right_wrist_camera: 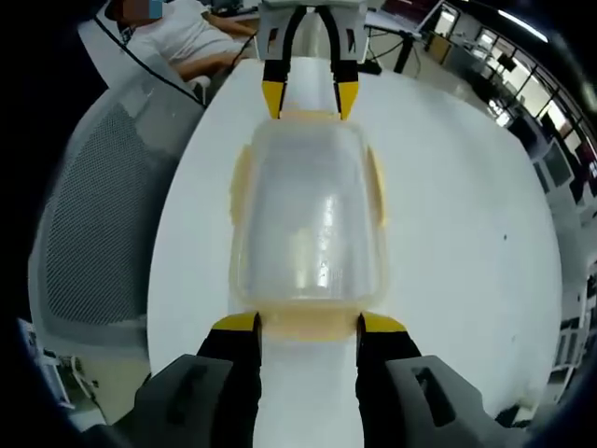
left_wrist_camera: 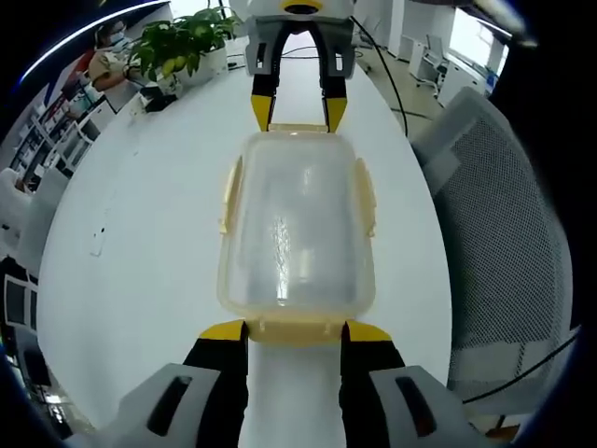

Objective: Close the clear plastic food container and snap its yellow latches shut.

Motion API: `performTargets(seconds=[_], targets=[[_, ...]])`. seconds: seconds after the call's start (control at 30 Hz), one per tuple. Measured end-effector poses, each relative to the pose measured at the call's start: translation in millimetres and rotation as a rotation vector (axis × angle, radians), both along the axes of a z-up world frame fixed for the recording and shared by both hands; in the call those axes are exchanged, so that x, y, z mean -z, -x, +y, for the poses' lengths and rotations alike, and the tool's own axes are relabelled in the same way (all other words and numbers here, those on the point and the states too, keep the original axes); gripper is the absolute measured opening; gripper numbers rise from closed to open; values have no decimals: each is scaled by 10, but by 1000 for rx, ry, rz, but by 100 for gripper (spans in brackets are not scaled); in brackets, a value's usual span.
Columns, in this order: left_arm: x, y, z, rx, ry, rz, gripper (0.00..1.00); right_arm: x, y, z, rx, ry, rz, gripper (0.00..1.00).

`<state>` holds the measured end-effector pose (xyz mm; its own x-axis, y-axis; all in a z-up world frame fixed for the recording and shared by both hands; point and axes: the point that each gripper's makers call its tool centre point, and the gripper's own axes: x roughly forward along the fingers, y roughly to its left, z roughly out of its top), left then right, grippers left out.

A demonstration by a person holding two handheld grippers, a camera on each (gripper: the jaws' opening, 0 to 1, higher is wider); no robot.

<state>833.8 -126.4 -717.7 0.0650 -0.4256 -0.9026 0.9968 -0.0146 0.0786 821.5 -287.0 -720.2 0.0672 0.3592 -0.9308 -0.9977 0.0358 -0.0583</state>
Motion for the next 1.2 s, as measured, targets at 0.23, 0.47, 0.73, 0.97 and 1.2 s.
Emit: performTargets(seconds=[0.23,0.47,0.73,0.97,1.2], targets=[[27,22,-98,8,3,14,32,62,38,-98,9,9,18,36],[53,42,-163,12,6,25,32,101,65,-163,14,21,33,36],[53,54,-191,9,11,30,32,78,78,-200,15,24,36,36],[76,63,-247,11,15,41,32,85,85,-247,17,30,43,37],[99,64,-242,12,14,48,32,125,80,-247,16,44,48,37]])
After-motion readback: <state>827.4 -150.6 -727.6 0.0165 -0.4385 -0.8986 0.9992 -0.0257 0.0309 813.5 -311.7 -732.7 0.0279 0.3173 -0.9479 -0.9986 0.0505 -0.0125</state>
